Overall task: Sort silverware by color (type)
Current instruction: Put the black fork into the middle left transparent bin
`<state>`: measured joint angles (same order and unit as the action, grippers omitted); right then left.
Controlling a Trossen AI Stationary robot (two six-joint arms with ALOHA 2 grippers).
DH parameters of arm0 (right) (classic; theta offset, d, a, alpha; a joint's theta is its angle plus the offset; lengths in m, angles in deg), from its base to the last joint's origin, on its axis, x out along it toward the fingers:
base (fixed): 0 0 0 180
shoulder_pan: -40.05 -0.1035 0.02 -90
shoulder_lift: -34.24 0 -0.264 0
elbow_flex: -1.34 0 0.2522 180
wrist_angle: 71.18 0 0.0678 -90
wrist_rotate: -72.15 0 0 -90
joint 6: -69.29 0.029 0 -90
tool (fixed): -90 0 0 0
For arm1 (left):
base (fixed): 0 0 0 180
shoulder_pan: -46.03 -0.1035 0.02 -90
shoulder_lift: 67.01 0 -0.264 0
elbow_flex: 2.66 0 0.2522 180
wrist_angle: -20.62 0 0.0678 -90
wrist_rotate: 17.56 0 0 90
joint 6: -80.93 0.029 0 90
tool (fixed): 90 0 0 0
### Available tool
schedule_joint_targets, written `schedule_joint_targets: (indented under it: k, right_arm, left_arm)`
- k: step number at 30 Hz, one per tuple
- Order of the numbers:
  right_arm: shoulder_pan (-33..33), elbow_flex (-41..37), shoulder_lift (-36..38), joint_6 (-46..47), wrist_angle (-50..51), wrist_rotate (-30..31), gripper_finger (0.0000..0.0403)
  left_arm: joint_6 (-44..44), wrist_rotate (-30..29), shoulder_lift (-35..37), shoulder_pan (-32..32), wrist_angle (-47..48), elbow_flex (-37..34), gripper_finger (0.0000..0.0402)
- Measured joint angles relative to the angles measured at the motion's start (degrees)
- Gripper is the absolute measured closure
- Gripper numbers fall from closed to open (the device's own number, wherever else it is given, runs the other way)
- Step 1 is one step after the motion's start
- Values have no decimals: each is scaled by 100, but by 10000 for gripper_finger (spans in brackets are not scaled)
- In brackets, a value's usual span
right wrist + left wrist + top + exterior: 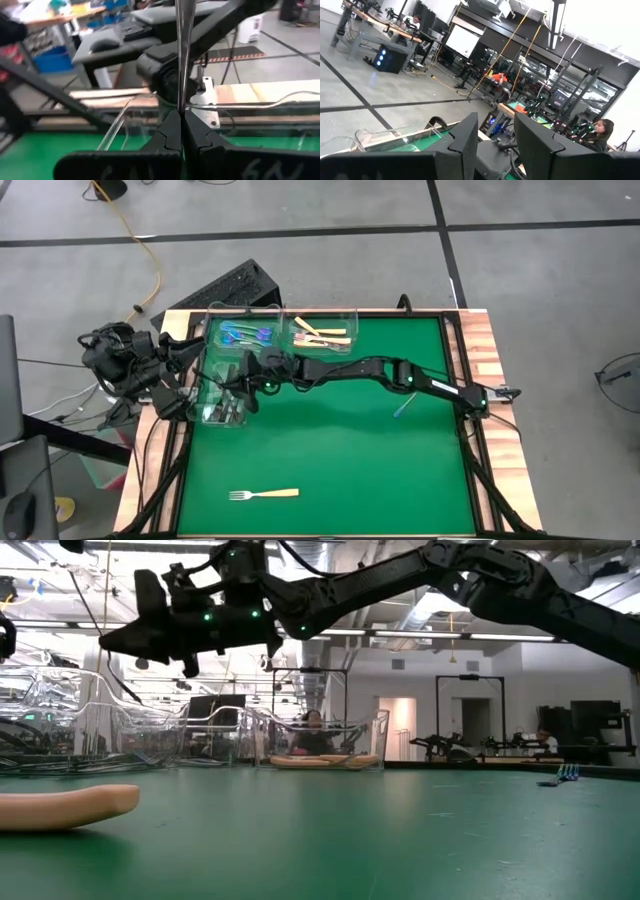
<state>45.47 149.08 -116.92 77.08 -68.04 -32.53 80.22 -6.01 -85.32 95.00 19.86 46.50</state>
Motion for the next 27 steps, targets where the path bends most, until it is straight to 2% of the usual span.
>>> schedule_joint_targets:
  k: [9, 15, 21, 27]
  right_arm:
    - [158, 0, 9, -1054, 252, -733, 395]
    - [145, 94, 22, -1569, 395, -805, 396]
    - [147, 98, 24, -1587, 456, -821, 396]
    - [137, 98, 24, -2010, 558, -821, 397]
  left_arm:
    - [-9, -2, 0, 0, 0, 0, 290]
    - [-9, -4, 0, 0, 0, 0, 290]
    - [-4, -42, -2, 0, 7, -2, 290]
    - [-6, -43, -2, 0, 4, -2, 290]
